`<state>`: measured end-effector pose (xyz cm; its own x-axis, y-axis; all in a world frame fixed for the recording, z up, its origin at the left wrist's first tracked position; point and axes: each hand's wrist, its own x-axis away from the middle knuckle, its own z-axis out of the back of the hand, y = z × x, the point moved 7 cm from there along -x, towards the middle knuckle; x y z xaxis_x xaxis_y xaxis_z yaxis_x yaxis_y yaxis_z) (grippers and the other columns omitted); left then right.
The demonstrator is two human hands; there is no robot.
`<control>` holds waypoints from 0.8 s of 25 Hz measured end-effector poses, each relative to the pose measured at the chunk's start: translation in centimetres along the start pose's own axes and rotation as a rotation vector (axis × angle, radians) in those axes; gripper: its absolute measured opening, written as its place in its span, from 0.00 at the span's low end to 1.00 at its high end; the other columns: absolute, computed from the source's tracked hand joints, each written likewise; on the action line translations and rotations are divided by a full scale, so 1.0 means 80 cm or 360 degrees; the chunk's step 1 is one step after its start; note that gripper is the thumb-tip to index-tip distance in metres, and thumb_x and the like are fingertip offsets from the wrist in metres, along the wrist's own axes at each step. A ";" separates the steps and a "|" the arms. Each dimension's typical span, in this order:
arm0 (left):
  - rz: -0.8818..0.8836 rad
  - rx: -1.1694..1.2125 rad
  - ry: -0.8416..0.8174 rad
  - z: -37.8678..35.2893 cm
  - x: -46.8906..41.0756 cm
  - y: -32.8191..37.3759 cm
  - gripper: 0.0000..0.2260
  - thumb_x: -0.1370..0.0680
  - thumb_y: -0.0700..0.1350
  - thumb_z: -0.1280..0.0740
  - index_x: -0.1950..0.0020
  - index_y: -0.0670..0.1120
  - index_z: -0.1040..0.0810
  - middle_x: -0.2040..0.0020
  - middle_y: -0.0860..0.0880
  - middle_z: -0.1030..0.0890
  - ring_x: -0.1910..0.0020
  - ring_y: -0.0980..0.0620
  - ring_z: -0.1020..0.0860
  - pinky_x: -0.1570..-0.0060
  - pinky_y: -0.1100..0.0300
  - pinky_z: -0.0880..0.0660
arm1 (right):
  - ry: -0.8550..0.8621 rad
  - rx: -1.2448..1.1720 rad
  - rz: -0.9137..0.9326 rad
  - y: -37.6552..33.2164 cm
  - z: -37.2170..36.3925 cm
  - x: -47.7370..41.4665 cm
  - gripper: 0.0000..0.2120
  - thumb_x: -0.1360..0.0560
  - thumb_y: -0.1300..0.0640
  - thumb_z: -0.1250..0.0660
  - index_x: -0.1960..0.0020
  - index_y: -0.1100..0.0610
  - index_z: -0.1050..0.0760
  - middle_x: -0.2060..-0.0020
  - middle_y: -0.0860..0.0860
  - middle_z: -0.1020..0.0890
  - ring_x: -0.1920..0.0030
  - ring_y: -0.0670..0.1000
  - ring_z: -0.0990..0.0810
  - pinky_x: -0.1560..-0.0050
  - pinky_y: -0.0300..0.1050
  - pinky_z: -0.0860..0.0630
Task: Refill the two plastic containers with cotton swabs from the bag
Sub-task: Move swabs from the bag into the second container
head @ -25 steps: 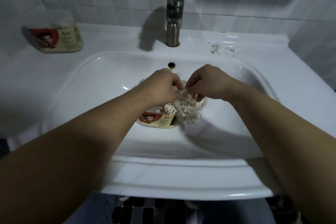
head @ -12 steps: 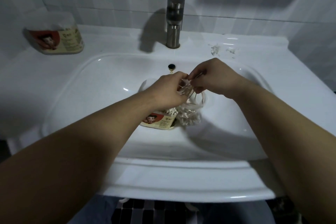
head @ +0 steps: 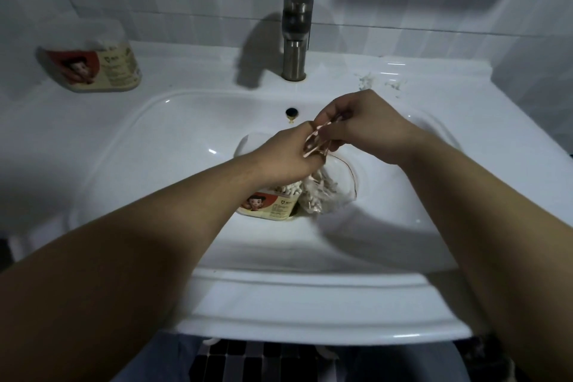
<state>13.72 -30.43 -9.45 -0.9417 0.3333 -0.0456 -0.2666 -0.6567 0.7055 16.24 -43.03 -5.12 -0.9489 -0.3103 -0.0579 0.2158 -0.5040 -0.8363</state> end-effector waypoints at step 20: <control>0.0257 0.0391 -0.0183 -0.008 0.000 -0.007 0.10 0.20 0.35 0.42 0.55 0.48 0.25 0.63 0.51 0.20 0.68 0.55 0.24 0.68 0.62 0.28 | 0.0002 -0.0032 -0.0021 0.003 -0.012 -0.001 0.04 0.27 0.68 0.27 0.55 0.61 0.16 0.61 0.60 0.14 0.61 0.55 0.12 0.47 0.52 0.16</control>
<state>13.74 -30.49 -10.30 -0.9348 0.3215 0.1510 -0.0449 -0.5286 0.8477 16.18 -42.38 -5.85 -0.9518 -0.3030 -0.0476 0.1990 -0.4919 -0.8476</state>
